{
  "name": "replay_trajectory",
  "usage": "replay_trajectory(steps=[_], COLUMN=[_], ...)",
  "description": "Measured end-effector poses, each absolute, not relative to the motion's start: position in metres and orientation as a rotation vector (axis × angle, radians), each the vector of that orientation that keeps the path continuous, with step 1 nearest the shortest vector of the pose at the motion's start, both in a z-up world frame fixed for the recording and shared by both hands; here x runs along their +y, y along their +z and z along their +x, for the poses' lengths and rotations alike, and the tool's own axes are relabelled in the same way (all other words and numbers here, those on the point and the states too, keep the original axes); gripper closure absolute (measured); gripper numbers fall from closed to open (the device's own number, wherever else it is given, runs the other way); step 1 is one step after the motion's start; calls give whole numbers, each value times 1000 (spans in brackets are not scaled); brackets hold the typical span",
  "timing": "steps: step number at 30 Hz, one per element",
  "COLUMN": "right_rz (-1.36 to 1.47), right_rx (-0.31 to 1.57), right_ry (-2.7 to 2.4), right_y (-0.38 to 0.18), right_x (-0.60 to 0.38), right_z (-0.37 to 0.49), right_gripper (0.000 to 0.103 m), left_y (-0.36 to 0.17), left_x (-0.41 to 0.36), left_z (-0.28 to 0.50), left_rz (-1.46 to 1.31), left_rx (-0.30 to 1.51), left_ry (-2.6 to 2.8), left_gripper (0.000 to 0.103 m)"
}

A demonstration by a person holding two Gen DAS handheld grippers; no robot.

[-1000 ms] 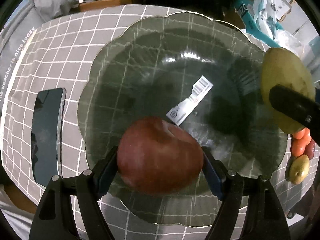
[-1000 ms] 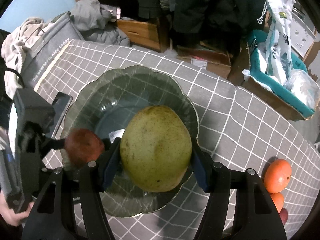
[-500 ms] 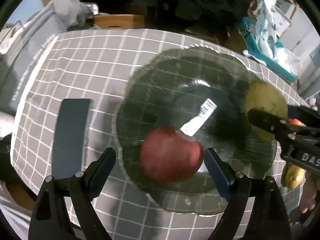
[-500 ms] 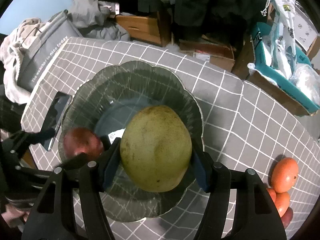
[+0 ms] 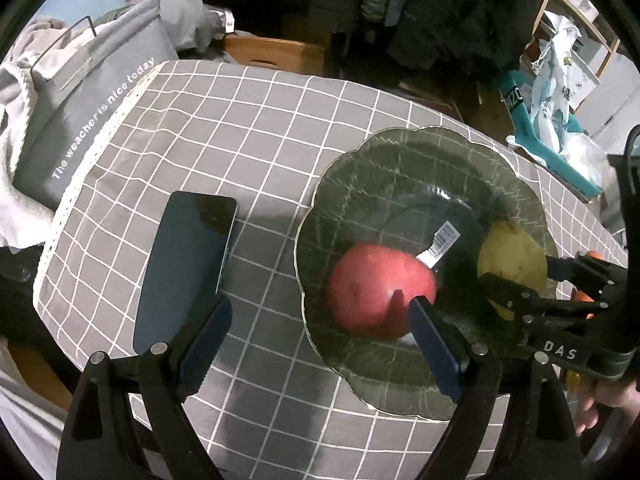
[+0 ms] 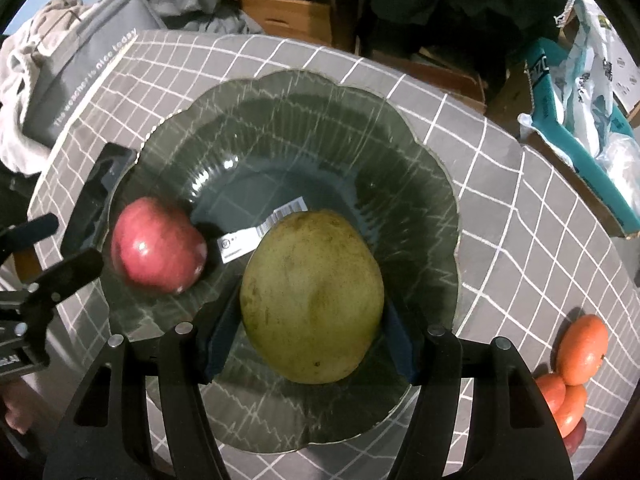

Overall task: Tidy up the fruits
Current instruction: 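Open the left tool to drop the apple in the bowl while the right tool lowers the pear in, then withdraw both open tools from the bowl back toward the remaining fruit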

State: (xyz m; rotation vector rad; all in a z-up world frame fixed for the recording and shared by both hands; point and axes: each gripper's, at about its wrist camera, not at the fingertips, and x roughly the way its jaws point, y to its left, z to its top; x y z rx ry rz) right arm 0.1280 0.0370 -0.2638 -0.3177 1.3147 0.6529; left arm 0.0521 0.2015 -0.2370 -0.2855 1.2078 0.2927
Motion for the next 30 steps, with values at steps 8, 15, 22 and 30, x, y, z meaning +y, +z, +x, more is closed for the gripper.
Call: replay_trajectory(steps=[8, 15, 22, 30], right_rz=[-298, -275, -267, -226], right_rx=[1185, 1071, 929, 807], right_ry=[674, 641, 562, 511], right_y=[-228, -184, -132, -84], right_x=[36, 16, -21, -66], right_z=[124, 120, 107, 85], right_gripper=[32, 32, 32, 32], left_y=[-232, -210, -170, -125], left_x=[206, 197, 175, 147], left_z=[50, 50, 51, 41], left_rz=[-308, -307, -287, -275], left_rx=[1196, 1144, 1041, 930], left_ry=[304, 281, 247, 177], left_gripper=[12, 12, 12, 12])
